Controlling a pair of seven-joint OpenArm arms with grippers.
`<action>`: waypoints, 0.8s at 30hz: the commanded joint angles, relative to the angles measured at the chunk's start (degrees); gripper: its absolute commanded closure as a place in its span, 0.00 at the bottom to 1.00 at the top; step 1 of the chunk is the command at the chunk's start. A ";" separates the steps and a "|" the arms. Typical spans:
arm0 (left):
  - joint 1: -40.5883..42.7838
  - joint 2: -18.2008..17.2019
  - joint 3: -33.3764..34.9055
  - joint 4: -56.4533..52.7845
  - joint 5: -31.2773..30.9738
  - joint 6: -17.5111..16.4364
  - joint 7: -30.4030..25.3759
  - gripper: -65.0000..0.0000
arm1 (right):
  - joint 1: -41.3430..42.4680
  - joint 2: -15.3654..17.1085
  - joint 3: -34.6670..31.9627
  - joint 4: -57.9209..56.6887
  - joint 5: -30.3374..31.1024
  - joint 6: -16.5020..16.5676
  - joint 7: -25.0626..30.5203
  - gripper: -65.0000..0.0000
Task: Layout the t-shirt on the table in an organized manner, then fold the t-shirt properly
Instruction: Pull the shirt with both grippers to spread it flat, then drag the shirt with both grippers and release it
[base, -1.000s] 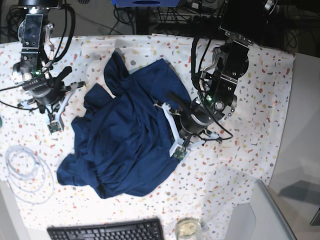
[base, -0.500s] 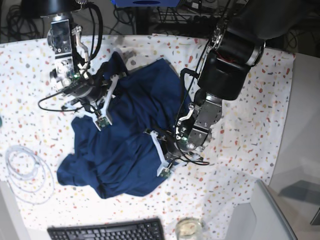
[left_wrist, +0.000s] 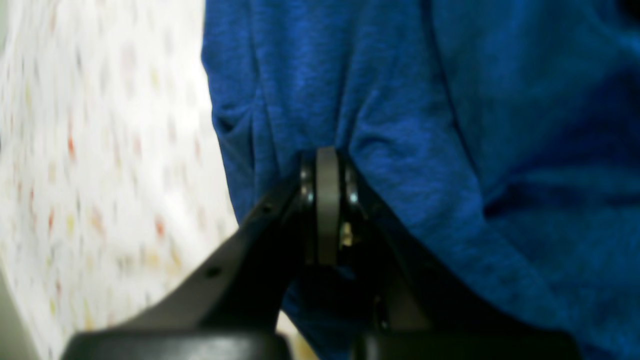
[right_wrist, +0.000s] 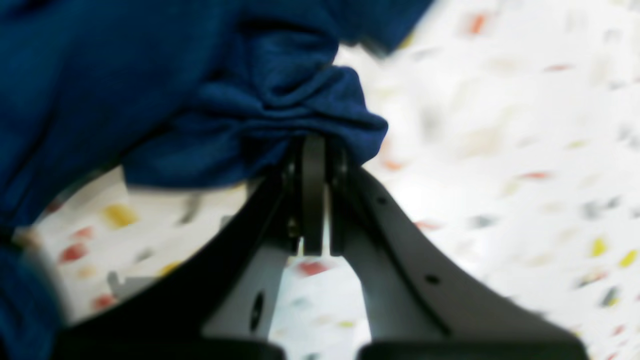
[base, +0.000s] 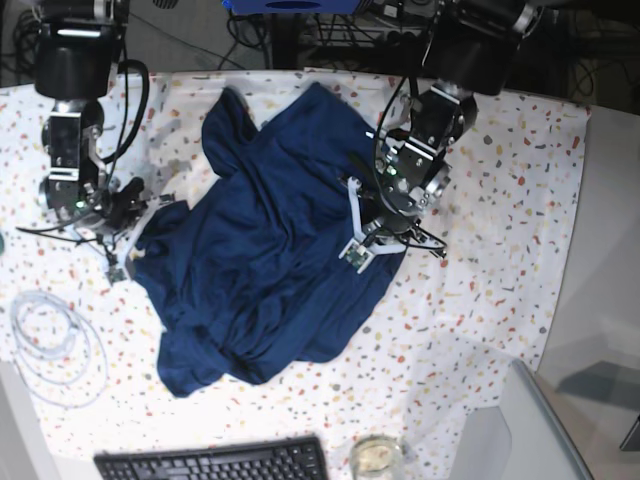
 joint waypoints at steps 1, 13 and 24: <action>2.24 0.25 0.28 2.89 -0.70 -1.59 2.86 1.00 | 1.12 1.30 0.14 -0.27 -1.49 -0.94 -1.54 1.00; -3.39 0.87 -2.27 10.19 -0.79 -1.59 3.66 1.00 | -7.23 -1.69 -8.47 27.68 -1.40 -0.85 -8.31 1.00; -19.21 7.20 -7.98 -19.70 -0.09 -1.59 -3.20 1.00 | -5.47 -4.77 -18.23 15.38 -1.31 -0.85 -7.78 1.00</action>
